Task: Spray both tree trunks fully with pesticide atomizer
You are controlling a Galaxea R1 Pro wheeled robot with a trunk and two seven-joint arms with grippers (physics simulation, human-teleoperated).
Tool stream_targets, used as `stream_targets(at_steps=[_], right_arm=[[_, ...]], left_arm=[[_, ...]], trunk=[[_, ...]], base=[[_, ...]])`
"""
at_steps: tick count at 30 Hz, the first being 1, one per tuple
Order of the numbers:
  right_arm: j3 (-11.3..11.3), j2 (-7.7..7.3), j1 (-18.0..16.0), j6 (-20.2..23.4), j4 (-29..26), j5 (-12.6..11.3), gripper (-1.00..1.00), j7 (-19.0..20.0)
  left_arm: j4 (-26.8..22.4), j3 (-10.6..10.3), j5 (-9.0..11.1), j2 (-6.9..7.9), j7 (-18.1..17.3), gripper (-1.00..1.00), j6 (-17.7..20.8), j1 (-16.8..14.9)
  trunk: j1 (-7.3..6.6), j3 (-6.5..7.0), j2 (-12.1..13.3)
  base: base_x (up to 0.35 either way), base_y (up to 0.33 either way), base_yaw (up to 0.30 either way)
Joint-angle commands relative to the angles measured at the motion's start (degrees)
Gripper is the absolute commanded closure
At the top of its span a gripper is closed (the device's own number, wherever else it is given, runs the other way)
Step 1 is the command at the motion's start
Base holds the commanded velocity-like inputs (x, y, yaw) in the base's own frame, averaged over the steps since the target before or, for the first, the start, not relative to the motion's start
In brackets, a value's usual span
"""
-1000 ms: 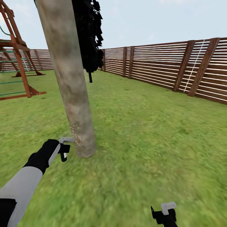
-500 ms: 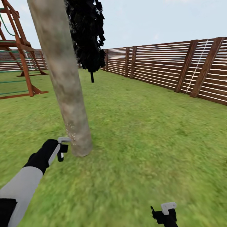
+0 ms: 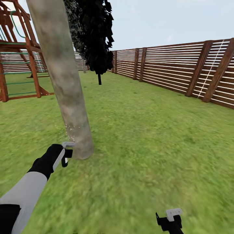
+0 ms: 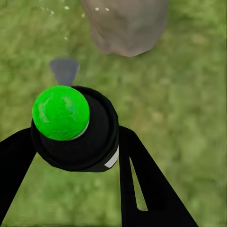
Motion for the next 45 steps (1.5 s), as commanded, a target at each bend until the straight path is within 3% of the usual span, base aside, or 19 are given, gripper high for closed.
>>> stream_targets(at_steps=[1, 10, 14, 16, 18, 19, 21, 23, 26, 28, 30, 33, 35, 38, 40, 42, 43, 45], right_arm=[[0.0, 0.0, 0.0, 0.0, 0.0, 0.0, -1.0, 0.0], [0.0, 0.0, 0.0, 0.0, 0.08, 0.0, -1.0, 0.0], [0.0, 0.0, 0.0, 0.0, 0.09, 0.0, -1.0, 0.0], [0.0, 0.0, 0.0, 0.0, 0.06, 0.0, -1.0, 0.0], [0.0, 0.0, 0.0, 0.0, 0.06, 0.0, -1.0, 0.0], [0.0, 0.0, 0.0, 0.0, 0.07, 0.0, -1.0, 0.0], [0.0, 0.0, 0.0, 0.0, 0.06, 0.0, -1.0, 0.0], [0.0, 0.0, 0.0, 0.0, 0.05, 0.0, -1.0, 0.0], [0.0, 0.0, 0.0, 0.0, 0.06, 0.0, -1.0, 0.0], [0.0, 0.0, 0.0, 0.0, 0.08, 0.0, -1.0, 0.0], [0.0, 0.0, 0.0, 0.0, 0.08, 0.0, -1.0, 0.0], [0.0, 0.0, 0.0, 0.0, 0.09, 0.0, -1.0, 0.0], [0.0, 0.0, 0.0, 0.0, 0.09, 0.0, -1.0, 0.0], [0.0, 0.0, 0.0, 0.0, 0.09, 0.0, -1.0, 0.0], [0.0, 0.0, 0.0, 0.0, 0.09, 0.0, -1.0, 0.0], [0.0, 0.0, 0.0, 0.0, 0.09, 0.0, -1.0, 0.0], [0.0, 0.0, 0.0, 0.0, 0.09, 0.01, -1.0, 0.0], [0.0, 0.0, 0.0, 0.0, 0.09, 0.0, -1.0, 0.0]], left_arm=[[0.0, 0.0, -0.05, 0.0, 0.0, 1.0, 0.0, 0.0], [0.06, -0.15, 0.55, -0.17, 0.02, 1.0, 0.0, 0.0], [0.16, 0.05, 0.3, -1.47, 0.01, 1.0, -0.07, 0.16], [0.25, 0.27, 0.0, -0.59, 0.01, 1.0, -0.18, 0.74], [0.21, 0.32, -0.09, 1.08, 0.0, 1.0, -0.39, 1.69], [0.25, 0.34, -0.03, 3.1, 0.05, 1.0, -0.48, 2.43], [0.26, 0.38, 0.19, 4.17, 0.08, 1.0, -0.74, 3.41], [0.28, 0.31, 0.44, 3.77, 0.09, 1.0, -2.67, 3.62], [1.44, 0.26, 0.21, -0.46, 0.14, 1.0, -4.25, 3.69], [2.3, 0.56, 0.07, -0.59, 0.15, 1.0, -4.5, 3.76], [3.49, 3.0, 0.12, 2.3, 0.1, 1.0, -4.65, 4.0], [5.3, 3.82, 0.2, 4.87, 0.09, 1.0, -5.22, 4.04], [8.77, 3.92, 0.29, 6.11, 0.09, 1.0, -10.13, 4.04], [10.2, 3.73, 0.6, 5.29, 0.09, 1.0, -11.75, 4.04], [10.34, 3.66, 0.2, 2.33, 0.04, 1.0, -11.97, 4.04], [10.4, 3.66, -0.05, 0.94, 0.05, 1.0, -12.02, 4.04], [10.45, 3.75, -0.05, 1.06, 0.03, 1.0, -12.03, 4.04], [12.23, 4.25, 0.15, 3.64, 0.01, 1.0, -12.14, 4.48]], trunk=[[0.0, 0.0, 0.0], [0.0, 0.0, 0.0], [0.0, 0.0, 0.0], [0.0, 0.0, 0.0], [0.0, 0.0, 0.0], [0.0, 0.0, 0.0], [0.0, 0.0, 0.0], [0.0, 0.0, 0.0], [0.0, 0.0, 0.0], [0.0, 0.0, 0.0], [0.0, 0.0, 0.0], [0.0, 0.0, 0.0], [0.0, 0.0, 0.0], [0.0, 0.0, 0.0], [0.0, 0.0, 0.0], [0.0, 0.0, 0.0], [0.0, 0.0, 0.0], [0.0, 0.0, 0.0]], base=[[0.0, -0.273, 0.278], [0.079, -0.273, 0.087], [0.129, -0.273, 0.0], [0.13, -0.273, 0.0], [0.13, -0.273, 0.0], [0.13, -0.273, 0.0], [0.13, -0.273, 0.0], [0.13, -0.273, 0.0], [0.13, -0.273, 0.0], [0.13, -0.273, 0.021], [0.13, -0.273, 0.212], [0.13, -0.273, 0.264], [0.139, -0.268, 0.274], [0.152, -0.262, 0.276], [0.154, -0.261, 0.276], [0.154, -0.261, 0.276], [0.154, -0.261, 0.276], [0.154, -0.261, 0.276]])
